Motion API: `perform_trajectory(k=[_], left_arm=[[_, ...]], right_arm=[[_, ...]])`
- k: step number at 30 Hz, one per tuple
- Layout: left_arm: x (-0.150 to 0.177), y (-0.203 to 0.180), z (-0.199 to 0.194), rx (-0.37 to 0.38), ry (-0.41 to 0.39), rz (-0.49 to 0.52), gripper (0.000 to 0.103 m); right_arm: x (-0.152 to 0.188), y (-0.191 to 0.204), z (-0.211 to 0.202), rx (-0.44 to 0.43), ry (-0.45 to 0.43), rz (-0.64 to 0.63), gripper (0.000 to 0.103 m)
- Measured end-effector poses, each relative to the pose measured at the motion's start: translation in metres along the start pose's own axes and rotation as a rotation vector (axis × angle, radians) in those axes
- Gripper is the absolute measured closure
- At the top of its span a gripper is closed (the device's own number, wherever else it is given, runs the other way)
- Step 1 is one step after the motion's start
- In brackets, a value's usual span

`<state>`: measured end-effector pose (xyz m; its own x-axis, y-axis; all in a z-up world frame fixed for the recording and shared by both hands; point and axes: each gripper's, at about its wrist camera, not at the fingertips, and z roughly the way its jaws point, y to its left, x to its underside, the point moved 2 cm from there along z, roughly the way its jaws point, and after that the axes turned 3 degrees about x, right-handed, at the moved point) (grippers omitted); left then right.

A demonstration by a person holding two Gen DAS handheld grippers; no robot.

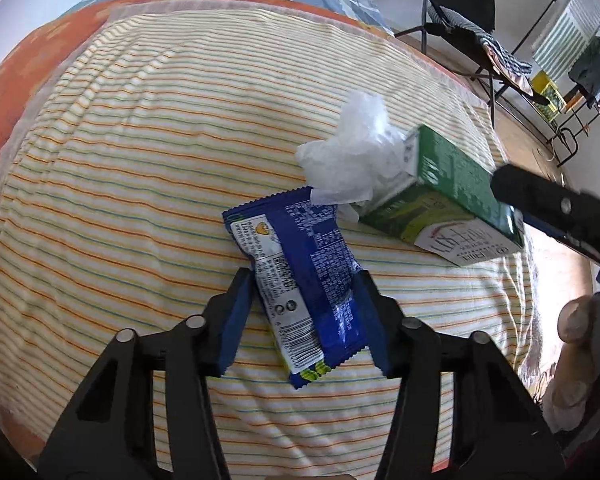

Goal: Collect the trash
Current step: 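Grasp the blue snack wrapper with the left gripper while the right gripper grasps the green milk carton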

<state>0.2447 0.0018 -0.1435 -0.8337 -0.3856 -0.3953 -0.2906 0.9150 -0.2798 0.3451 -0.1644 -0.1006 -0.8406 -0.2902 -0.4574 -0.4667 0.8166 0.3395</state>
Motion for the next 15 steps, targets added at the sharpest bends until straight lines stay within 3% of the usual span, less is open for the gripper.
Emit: perform_trajectory(k=[2,11,15], left_arm=[[-0.001,0.008,-0.003,-0.004,-0.007,-0.006,0.059],[-0.002,0.038,-0.017,0.004,-0.011,-0.036,0.061],[0.0,0.046,-0.023,0.006,-0.011,-0.04,0.061]], right_arm=[[0.002,0.004,-0.001,0.019,0.002,-0.033,0.014],[0.015,0.039,0.008,0.193,0.011,-0.305,0.014],[0.02,0.043,0.016,0.235,0.008,-0.361,0.014]])
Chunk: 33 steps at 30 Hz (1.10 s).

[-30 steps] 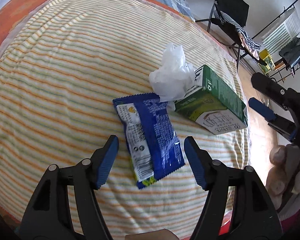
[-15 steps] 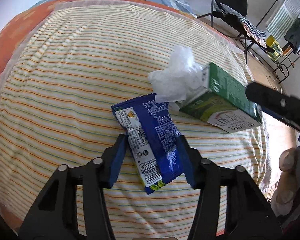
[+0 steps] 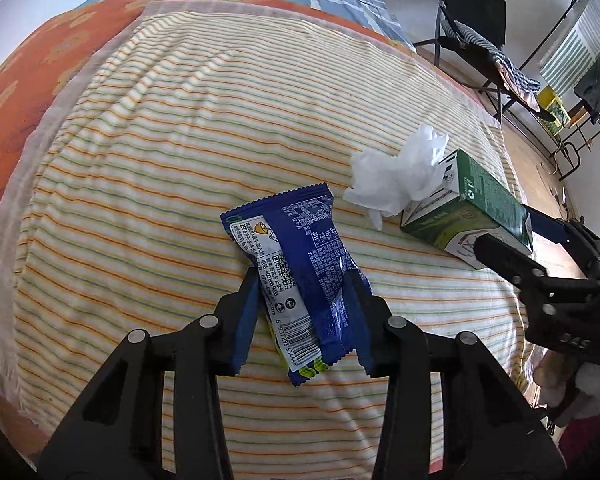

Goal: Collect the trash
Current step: 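Grasp the blue snack wrapper with the left gripper while the right gripper grasps the green milk carton, then lift the wrapper and carton and carry them over the blue basket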

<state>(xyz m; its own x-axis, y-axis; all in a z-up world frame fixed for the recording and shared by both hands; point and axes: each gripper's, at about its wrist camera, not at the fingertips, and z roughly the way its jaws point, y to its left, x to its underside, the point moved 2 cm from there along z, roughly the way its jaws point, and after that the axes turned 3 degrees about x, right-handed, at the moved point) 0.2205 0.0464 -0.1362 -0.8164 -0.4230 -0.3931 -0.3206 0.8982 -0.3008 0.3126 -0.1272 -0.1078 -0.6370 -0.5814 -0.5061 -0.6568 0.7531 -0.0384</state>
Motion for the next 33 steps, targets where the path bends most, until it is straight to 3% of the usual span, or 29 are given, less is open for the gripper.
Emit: perform_trajectory(k=[2,8,11,15,19,24,33], left_arm=[[0.001,0.003,-0.003,0.001,0.0,0.002,0.061],[0.0,0.009,-0.012,0.002,-0.014,0.006,0.061],[0.001,0.013,-0.016,0.0,-0.023,0.002,0.062],[0.001,0.015,-0.018,0.003,-0.024,0.001,0.062],[0.003,0.016,-0.02,0.001,-0.025,0.007,0.062],[0.004,0.017,-0.024,0.004,-0.039,0.009,0.062],[0.006,0.018,-0.051,0.028,-0.088,0.029,0.063]], right_arm=[[0.001,0.002,0.003,0.003,0.007,-0.009,0.015],[0.004,0.009,-0.004,-0.094,0.015,-0.009,0.036],[0.006,0.017,-0.003,-0.066,0.017,-0.047,0.047],[0.006,0.025,-0.003,-0.045,0.006,-0.074,0.051],[0.007,0.034,-0.002,-0.084,0.015,-0.098,0.052],[0.012,0.042,0.006,-0.044,0.018,-0.117,0.055],[0.021,0.049,-0.028,-0.053,-0.042,-0.094,0.056]])
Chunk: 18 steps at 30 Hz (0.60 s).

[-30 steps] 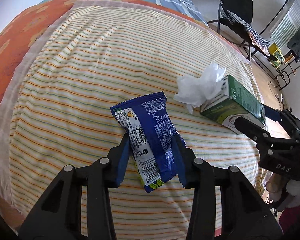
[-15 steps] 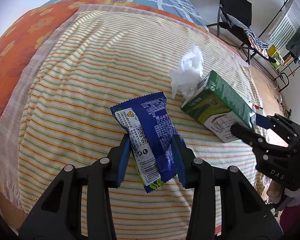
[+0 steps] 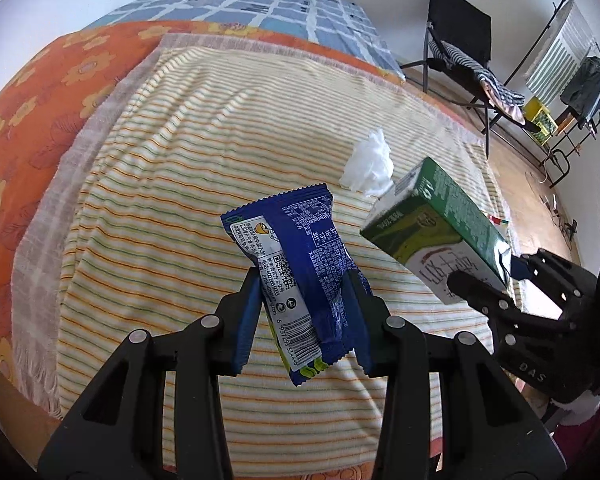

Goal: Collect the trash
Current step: 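Lift the wrapper and carton and carry them over the blue basket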

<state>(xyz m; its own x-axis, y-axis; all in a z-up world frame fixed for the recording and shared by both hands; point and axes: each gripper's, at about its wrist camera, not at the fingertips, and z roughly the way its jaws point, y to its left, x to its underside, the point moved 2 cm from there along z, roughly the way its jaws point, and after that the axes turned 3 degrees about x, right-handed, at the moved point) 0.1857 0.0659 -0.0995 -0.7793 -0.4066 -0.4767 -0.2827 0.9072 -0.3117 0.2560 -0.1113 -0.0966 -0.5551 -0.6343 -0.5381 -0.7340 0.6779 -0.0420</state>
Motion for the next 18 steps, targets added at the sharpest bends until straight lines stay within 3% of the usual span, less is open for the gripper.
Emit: perform_trajectory(k=[8,18], left_arm=[[0.023,0.001,-0.031,0.044,0.002,0.027,0.067],[0.068,-0.008,-0.06,0.042,-0.001,0.136,0.067]], right_arm=[[0.021,0.011,-0.046,-0.018,-0.017,0.024,0.056],[0.069,0.034,-0.093,-0.039,-0.018,0.027,0.057]])
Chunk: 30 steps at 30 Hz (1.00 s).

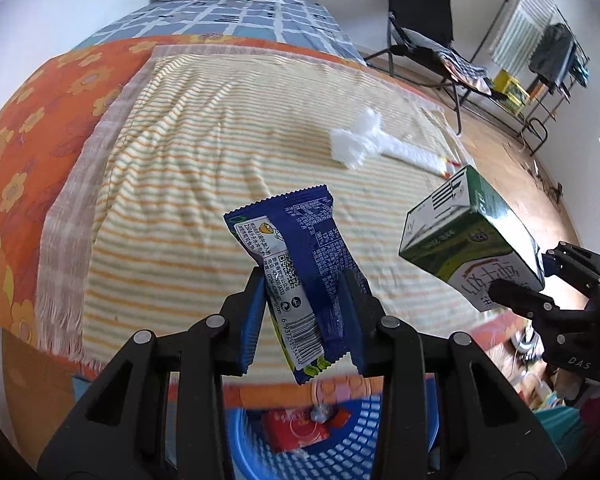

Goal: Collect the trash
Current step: 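Lift the wrapper and carton and carry them over the blue basket, then lower the wrapper and carton into the basket and open both grippers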

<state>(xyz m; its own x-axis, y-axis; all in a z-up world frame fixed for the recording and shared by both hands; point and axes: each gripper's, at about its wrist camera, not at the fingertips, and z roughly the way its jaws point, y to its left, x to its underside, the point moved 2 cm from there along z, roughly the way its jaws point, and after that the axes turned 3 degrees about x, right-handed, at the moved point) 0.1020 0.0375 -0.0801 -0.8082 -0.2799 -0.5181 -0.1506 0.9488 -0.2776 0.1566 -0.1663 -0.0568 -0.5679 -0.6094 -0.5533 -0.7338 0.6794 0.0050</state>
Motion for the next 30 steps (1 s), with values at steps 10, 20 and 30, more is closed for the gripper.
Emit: perform_trajectory(k=[10,20,30], left_arm=[[0.055,-0.017,-0.014,0.035,0.055,0.062,0.067],[0.105,-0.015,-0.017,0.063,0.126,0.038,0.067],[0.134,-0.018,-0.008,0.064,0.191,0.057,0.067]], right_arm=[[0.054,0.019,-0.021,-0.05,0.042,-0.003,0.056],[0.093,0.04,-0.024,-0.061,0.096,-0.054,0.056],[0.122,0.06,-0.008,-0.058,0.171,-0.111,0.056]])
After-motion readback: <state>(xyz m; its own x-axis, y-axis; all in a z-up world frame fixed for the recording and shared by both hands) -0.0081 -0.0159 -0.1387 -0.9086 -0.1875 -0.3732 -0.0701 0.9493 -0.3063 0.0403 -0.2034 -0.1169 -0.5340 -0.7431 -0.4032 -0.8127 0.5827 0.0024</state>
